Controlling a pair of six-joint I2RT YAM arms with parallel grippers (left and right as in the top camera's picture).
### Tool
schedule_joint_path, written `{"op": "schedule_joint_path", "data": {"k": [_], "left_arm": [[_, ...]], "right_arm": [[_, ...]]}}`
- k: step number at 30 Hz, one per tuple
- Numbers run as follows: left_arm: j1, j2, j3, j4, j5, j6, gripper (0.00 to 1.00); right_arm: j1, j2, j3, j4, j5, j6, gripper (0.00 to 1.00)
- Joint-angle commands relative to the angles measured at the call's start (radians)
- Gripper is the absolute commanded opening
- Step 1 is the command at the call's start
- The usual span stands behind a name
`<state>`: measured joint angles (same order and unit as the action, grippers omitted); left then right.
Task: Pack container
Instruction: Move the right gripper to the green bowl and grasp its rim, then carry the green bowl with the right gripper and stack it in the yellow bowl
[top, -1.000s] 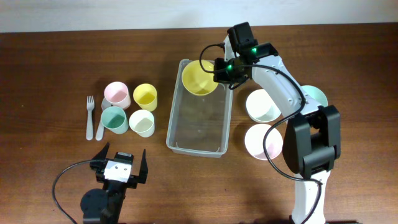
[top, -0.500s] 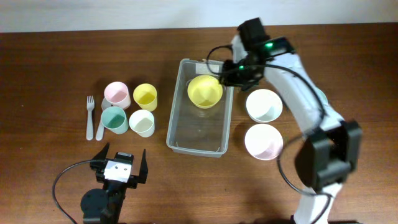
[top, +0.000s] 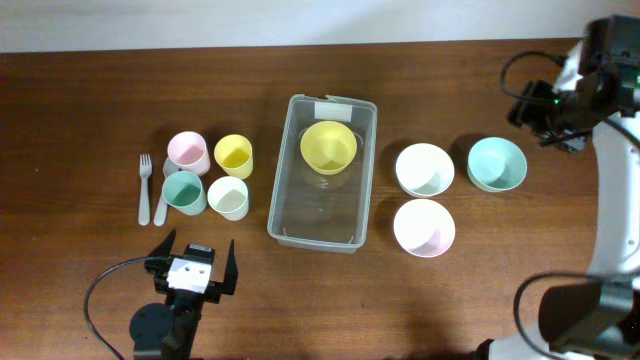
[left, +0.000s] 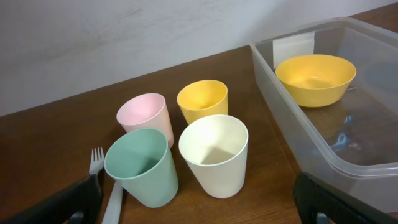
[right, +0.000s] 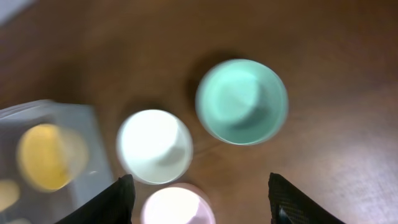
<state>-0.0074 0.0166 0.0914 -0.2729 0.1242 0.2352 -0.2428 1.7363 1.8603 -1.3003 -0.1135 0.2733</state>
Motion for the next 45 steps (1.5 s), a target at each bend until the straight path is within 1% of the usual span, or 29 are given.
{"op": "schedule_joint_path", "data": {"k": [1,6,9,16,19,25,26,29,32,35,40,42,45], "left_arm": [[-0.005,-0.006,-0.005,0.000,0.011,-0.013,1.00],[-0.005,-0.006,-0.005,0.000,0.011,-0.013,1.00],[-0.005,-0.006,-0.005,0.000,0.011,-0.013,1.00],[-0.005,-0.006,-0.005,0.000,0.011,-0.013,1.00],[-0.005,-0.006,-0.005,0.000,0.011,-0.013,1.00],[-0.005,-0.006,-0.005,0.000,0.011,-0.013,1.00],[-0.005,-0.006,-0.005,0.000,0.011,-0.013,1.00],[-0.005,-0.006,-0.005,0.000,0.011,-0.013,1.00],[-0.005,-0.006,-0.005,0.000,0.011,-0.013,1.00],[-0.005,-0.006,-0.005,0.000,0.011,-0.013,1.00],[-0.005,-0.006,-0.005,0.000,0.011,-0.013,1.00],[-0.005,-0.006,-0.005,0.000,0.011,-0.013,1.00],[-0.005,-0.006,-0.005,0.000,0.011,-0.013,1.00]], "right_arm": [[-0.074,0.082,-0.084,0.024,0.018,-0.003,0.64],[-0.177,0.211,-0.166,0.084,0.006,-0.014,0.64],[-0.204,0.281,-0.170,0.087,-0.072,-0.084,0.64],[-0.209,0.393,-0.173,0.105,-0.079,-0.093,0.64],[-0.209,0.418,-0.179,0.128,-0.088,-0.094,0.57],[-0.209,0.420,-0.216,0.174,-0.124,-0.093,0.56],[-0.209,0.420,-0.232,0.192,-0.127,-0.092,0.54],[-0.209,0.420,-0.274,0.241,-0.131,-0.074,0.39],[-0.209,0.420,-0.285,0.271,-0.149,-0.075,0.17],[-0.213,0.415,-0.280,0.285,-0.157,-0.075,0.05],[-0.232,0.370,-0.247,0.278,-0.221,-0.076,0.04],[-0.235,0.323,-0.232,0.270,-0.255,-0.076,0.04],[-0.225,0.200,-0.193,0.243,-0.312,-0.075,0.04]]}}
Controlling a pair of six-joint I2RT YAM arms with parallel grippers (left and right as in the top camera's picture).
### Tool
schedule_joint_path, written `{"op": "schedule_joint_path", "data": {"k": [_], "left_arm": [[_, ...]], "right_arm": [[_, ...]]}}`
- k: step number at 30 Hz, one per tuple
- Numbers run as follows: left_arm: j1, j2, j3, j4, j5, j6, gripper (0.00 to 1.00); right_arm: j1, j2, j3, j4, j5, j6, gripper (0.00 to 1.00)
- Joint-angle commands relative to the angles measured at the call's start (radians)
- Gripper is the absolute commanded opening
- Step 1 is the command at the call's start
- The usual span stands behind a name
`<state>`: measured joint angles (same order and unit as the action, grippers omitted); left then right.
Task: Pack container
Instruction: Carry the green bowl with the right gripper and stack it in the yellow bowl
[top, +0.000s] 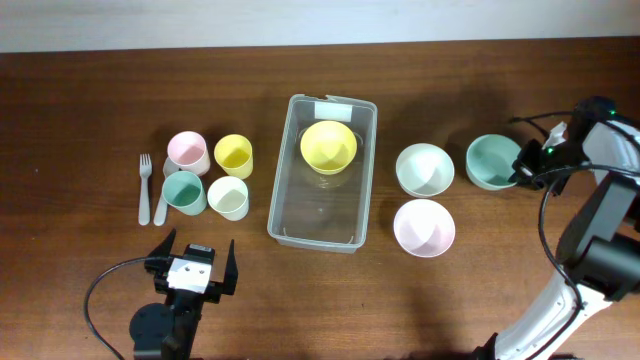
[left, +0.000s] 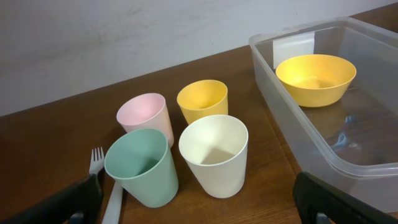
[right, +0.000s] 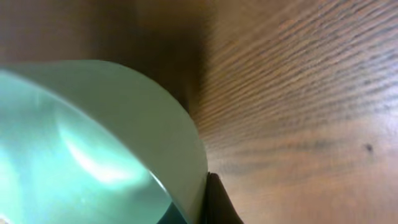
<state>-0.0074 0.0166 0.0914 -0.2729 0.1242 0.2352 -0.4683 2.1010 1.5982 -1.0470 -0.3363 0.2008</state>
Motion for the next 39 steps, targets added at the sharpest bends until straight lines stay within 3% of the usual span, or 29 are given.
{"op": "schedule_joint_path", "data": {"k": [1,6,12,16,21,28,34,35,36,37,39], "left_arm": [[-0.005,-0.006,-0.005,0.000,0.011,-0.013,1.00],[-0.005,-0.006,-0.005,0.000,0.011,-0.013,1.00],[-0.005,-0.006,-0.005,0.000,0.011,-0.013,1.00],[-0.005,-0.006,-0.005,0.000,0.011,-0.013,1.00],[-0.005,-0.006,-0.005,0.000,0.011,-0.013,1.00],[-0.005,-0.006,-0.005,0.000,0.011,-0.013,1.00],[-0.005,-0.006,-0.005,0.000,0.011,-0.013,1.00],[-0.005,-0.006,-0.005,0.000,0.011,-0.013,1.00],[-0.005,-0.006,-0.005,0.000,0.011,-0.013,1.00],[-0.005,-0.006,-0.005,0.000,0.011,-0.013,1.00],[-0.005,-0.006,-0.005,0.000,0.011,-0.013,1.00]], "right_arm": [[0.008,-0.204,0.079,-0.014,-0.107,-0.003,0.04],[0.103,-0.400,0.128,-0.048,-0.170,-0.002,0.04],[0.400,-0.495,0.159,-0.082,-0.161,0.063,0.04],[0.620,-0.433,0.159,-0.026,-0.021,0.124,0.04],[0.782,-0.284,0.159,0.074,0.087,0.156,0.04],[0.824,-0.047,0.159,0.236,0.079,0.157,0.04],[0.792,0.036,0.159,0.315,0.074,0.179,0.04],[0.787,0.039,0.159,0.314,0.075,0.179,0.11],[0.784,0.037,0.162,0.314,0.062,0.174,0.29],[0.781,0.033,0.169,0.308,0.035,0.162,0.36],[0.779,0.021,0.192,0.278,-0.017,0.128,0.36]]}}
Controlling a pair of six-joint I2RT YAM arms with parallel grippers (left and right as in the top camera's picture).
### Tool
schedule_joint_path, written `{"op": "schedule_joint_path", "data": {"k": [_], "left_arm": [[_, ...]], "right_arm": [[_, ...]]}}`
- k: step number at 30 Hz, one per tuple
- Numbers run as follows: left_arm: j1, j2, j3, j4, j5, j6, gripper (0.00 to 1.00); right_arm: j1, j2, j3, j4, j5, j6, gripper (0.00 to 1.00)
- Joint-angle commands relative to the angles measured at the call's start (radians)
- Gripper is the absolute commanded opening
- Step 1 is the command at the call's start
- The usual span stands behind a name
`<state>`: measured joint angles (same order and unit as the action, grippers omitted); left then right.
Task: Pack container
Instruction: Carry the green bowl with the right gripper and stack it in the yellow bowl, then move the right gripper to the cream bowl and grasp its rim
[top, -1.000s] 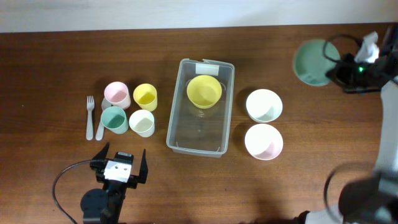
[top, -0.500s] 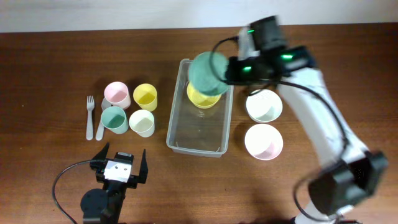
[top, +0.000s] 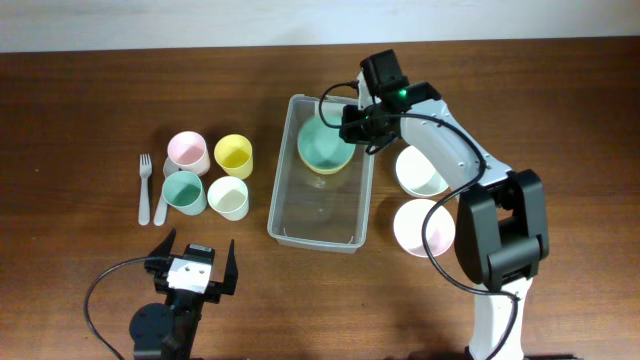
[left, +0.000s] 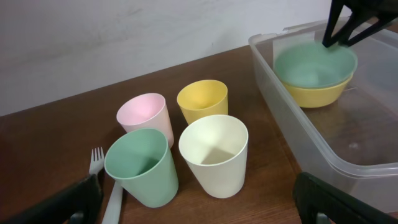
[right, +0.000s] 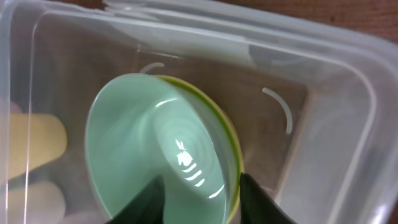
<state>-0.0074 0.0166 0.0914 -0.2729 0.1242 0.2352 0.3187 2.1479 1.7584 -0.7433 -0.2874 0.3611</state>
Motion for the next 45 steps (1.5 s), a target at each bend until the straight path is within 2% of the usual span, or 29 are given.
{"op": "schedule_joint_path", "data": {"k": [1,10,15,21,27,33,38,43,45], "left_arm": [[-0.005,-0.006,-0.005,0.000,0.011,-0.013,1.00],[-0.005,-0.006,-0.005,0.000,0.011,-0.013,1.00],[-0.005,-0.006,-0.005,0.000,0.011,-0.013,1.00],[-0.005,-0.006,-0.005,0.000,0.011,-0.013,1.00],[-0.005,-0.006,-0.005,0.000,0.011,-0.013,1.00],[-0.005,-0.006,-0.005,0.000,0.011,-0.013,1.00],[-0.005,-0.006,-0.005,0.000,0.011,-0.013,1.00],[-0.005,-0.006,-0.005,0.000,0.011,-0.013,1.00],[-0.005,-0.006,-0.005,0.000,0.011,-0.013,1.00]], "right_arm": [[-0.012,-0.039,0.051,-0.058,-0.084,-0.035,0.38],[-0.083,-0.246,0.205,-0.381,0.066,-0.050,0.42],[-0.201,-0.357,0.208,-0.528,0.154,-0.050,0.50],[-0.332,-0.352,0.144,-0.654,0.169,-0.058,0.51],[-0.385,-0.341,-0.103,-0.514,0.168,-0.069,0.52],[-0.387,-0.338,-0.387,-0.225,0.164,-0.068,0.51],[-0.393,-0.338,-0.495,-0.076,0.153,-0.061,0.51],[-0.392,-0.313,-0.530,-0.013,0.103,-0.036,0.50],[-0.392,-0.287,-0.531,-0.002,0.103,-0.014,0.44]]}}
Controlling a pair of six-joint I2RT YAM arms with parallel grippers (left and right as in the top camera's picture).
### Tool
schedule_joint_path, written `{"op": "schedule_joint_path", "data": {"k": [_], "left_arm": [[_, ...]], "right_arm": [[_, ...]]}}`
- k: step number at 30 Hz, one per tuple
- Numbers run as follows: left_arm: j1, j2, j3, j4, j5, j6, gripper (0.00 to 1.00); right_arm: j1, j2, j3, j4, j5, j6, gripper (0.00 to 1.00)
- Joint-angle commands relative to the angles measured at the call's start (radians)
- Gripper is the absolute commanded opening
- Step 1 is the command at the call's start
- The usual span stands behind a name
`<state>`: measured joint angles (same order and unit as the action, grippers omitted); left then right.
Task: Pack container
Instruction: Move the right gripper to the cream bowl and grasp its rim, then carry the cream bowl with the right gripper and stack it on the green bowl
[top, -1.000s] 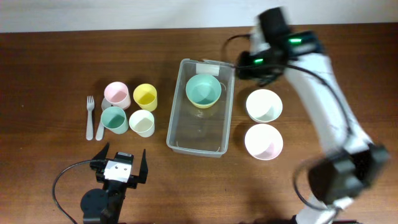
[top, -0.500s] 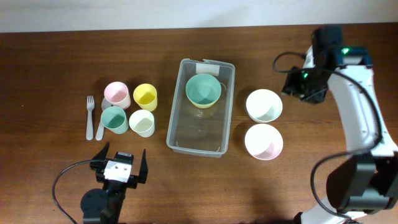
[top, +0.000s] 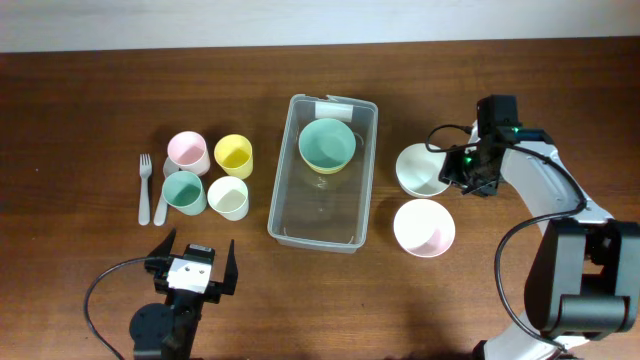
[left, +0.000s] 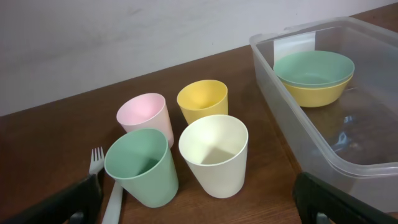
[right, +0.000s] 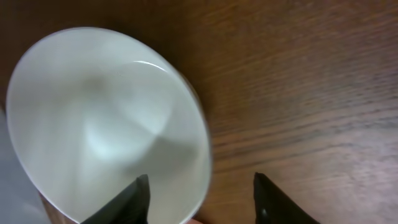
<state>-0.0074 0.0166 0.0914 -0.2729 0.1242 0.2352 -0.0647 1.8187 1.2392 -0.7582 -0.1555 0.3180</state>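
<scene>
A clear plastic container (top: 322, 228) stands mid-table. Inside it a green bowl (top: 327, 143) is nested in a yellow bowl (left: 314, 92). A white bowl (top: 420, 169) and a pink bowl (top: 424, 228) sit on the wood to its right. My right gripper (top: 462, 172) hovers open at the white bowl's right rim (right: 202, 155), one finger over the bowl, the other over the table. My left gripper (top: 192, 270) rests open near the front edge, behind the cups.
Pink cup (top: 187, 151), yellow cup (top: 234, 153), green cup (top: 184, 191) and cream cup (top: 229, 198) stand in a square left of the container. A fork (top: 144, 187) and a spoon, mostly hidden, lie left of them.
My right gripper was in the container with the green bowl over the yellow one. It has let go, the green bowl stays nested, and the gripper is now open at the white bowl's rim.
The green bowl stood at the far right with my right gripper open above it. Then the gripper was down at its rim. Later the bowl was in the container on the yellow bowl. Now it lies released there, and the gripper straddles the white bowl's rim. The left arm stayed still.
</scene>
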Motion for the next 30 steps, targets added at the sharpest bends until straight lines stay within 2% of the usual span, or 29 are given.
{"op": "schedule_joint_path", "data": {"k": [1,5,8,10,19,25,30], "left_arm": [[-0.005,-0.006,-0.005,0.000,0.011,-0.013,1.00],[-0.005,-0.006,-0.005,0.000,0.011,-0.013,1.00],[-0.005,-0.006,-0.005,0.000,0.011,-0.013,1.00],[-0.005,-0.006,-0.005,0.000,0.011,-0.013,1.00],[-0.005,-0.006,-0.005,0.000,0.011,-0.013,1.00],[-0.005,-0.006,-0.005,0.000,0.011,-0.013,1.00],[-0.005,-0.006,-0.005,0.000,0.011,-0.013,1.00]], "right_arm": [[-0.009,0.056,-0.012,0.025,-0.028,0.040,0.40],[-0.009,0.087,-0.012,0.069,-0.062,0.040,0.21],[-0.009,0.090,-0.011,0.076,-0.062,0.040,0.16],[-0.010,0.090,-0.011,0.074,-0.062,0.039,0.04],[-0.022,0.011,0.072,0.045,-0.111,0.043,0.04],[0.009,-0.136,0.274,-0.031,-0.303,0.082,0.04],[0.130,-0.161,0.482,-0.171,-0.320,0.080,0.04]]}}
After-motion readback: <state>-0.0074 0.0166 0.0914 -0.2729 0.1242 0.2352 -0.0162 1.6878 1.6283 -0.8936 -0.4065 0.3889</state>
